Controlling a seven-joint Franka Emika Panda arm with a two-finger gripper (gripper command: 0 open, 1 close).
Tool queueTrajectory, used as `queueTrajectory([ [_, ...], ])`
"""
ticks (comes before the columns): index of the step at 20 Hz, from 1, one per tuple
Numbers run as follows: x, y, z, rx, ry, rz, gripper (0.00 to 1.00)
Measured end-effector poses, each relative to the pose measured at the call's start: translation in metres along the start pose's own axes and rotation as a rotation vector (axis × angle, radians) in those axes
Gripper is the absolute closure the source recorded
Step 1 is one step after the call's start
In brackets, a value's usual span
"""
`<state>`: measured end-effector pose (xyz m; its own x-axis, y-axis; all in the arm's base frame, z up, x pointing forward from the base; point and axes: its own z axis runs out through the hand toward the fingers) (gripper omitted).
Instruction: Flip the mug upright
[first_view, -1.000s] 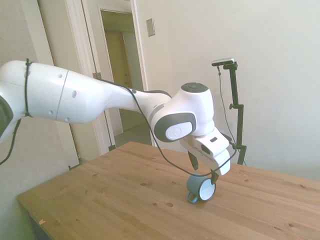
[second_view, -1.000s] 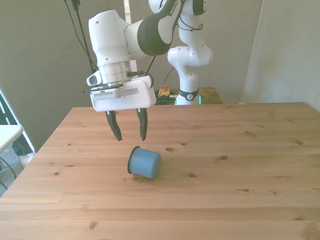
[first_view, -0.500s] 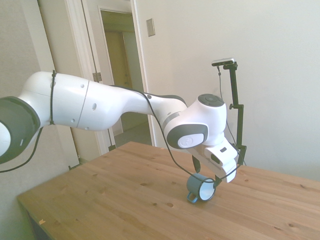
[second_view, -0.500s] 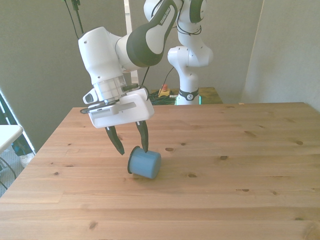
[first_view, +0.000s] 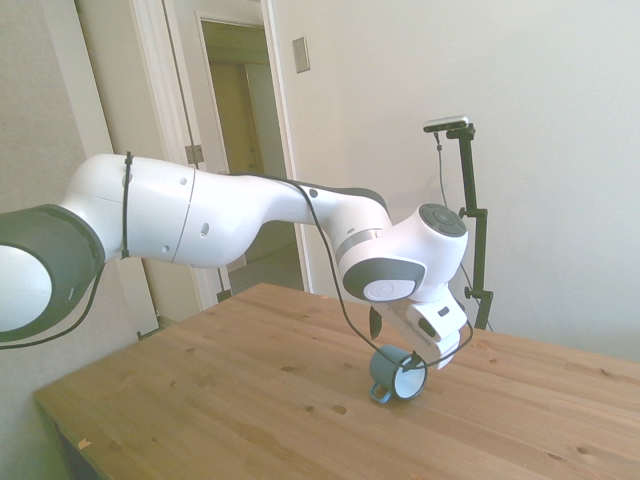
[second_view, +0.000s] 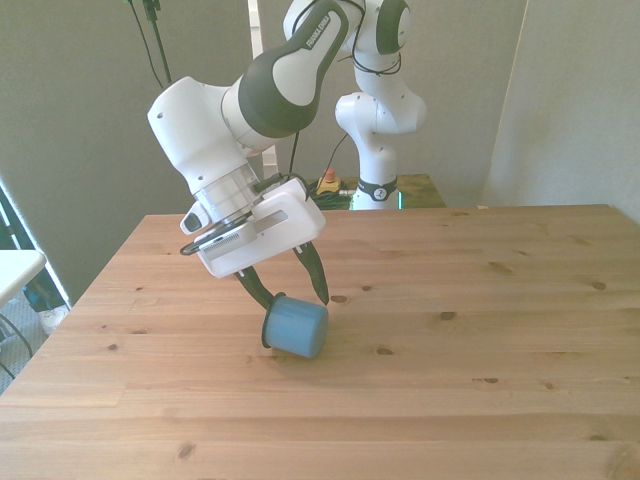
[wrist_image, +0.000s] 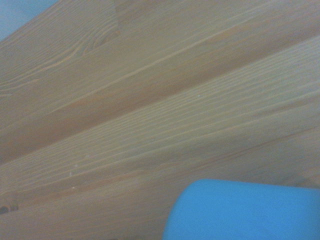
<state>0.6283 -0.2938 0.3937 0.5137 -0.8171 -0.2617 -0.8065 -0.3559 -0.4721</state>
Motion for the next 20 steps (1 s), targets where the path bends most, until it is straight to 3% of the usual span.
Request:
queueTrajectory([
  [6,0.020,0.006,0.017,0.012,-0.113,-0.006,0.00],
  [12,0.024,0.007,0.004,0.026,-0.177,-0.024,0.00],
  [13,0.024,0.007,0.002,0.029,-0.179,-0.029,1.00],
  [20,0.026,0.012,-0.005,0.073,-0.207,-0.058,1.00],
])
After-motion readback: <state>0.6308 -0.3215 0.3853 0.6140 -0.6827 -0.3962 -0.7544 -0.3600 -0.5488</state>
